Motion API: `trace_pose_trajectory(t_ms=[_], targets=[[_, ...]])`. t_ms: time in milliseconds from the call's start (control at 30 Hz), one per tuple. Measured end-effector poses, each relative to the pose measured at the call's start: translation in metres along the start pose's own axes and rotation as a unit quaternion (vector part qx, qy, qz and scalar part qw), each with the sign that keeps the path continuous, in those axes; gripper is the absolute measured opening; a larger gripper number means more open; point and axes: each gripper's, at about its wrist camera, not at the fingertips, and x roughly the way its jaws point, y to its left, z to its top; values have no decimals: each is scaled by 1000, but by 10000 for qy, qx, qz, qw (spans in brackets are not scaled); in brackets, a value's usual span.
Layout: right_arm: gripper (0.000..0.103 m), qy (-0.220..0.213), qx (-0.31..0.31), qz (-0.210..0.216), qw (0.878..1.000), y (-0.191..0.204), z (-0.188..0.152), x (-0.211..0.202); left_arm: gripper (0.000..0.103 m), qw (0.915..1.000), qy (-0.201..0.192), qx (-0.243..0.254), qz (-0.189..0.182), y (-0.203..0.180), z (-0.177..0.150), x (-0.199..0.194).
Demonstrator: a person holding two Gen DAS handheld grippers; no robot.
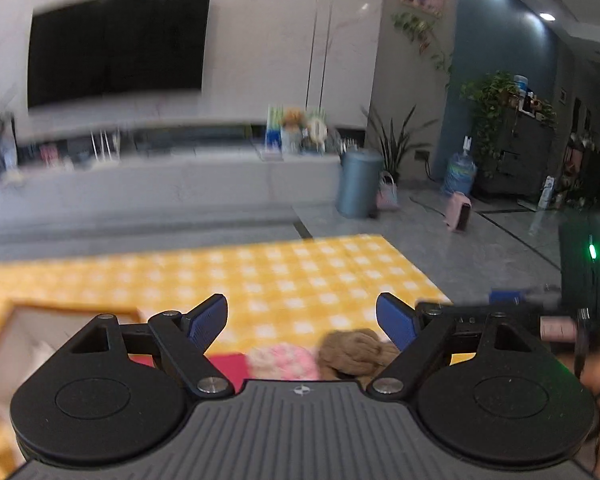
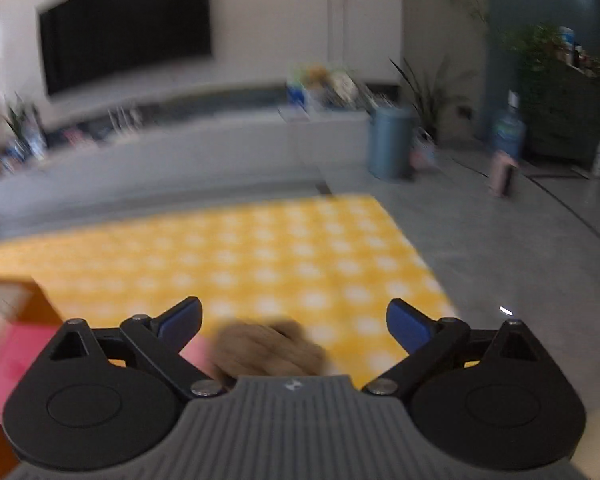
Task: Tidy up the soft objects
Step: 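Move both tools back over the pink knitted hat and brown slippers, then close the left tool on the pink knitted hat while the right tool grasps the brown plush slippers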
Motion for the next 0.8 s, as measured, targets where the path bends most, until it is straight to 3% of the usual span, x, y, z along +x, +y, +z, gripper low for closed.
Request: trace_pose_trajectory(t_ms=[100,200,400,467,533,633,800], targets=[[96,385,244,264,9986,-18,-9,24,99,9996,280,23,37,1,-5,33],[95,705,417,368,9960,-24,-17,44,99,9967,619,348,399,-7,-10,63],[95,806,-10,311,9963,-8,-22,60,98,9832,1231,1279,437,-25,-24,102],[95,906,-43,396,9951,-8,-23,69,99,9721,1553,1736,272,-33,-29,111],[94,999,-71,456,9939,-8,-23,77,98,9558,1860,2273,-102,-39,-34,118],[93,1102,-193,477,9926,-7,-23,85,98,9378,1801,2934,-458,-43,-38,127],[93,1159,-285,431,9919,-4,-24,89,98,9101,1953,3565,-806,-42,-43,150]])
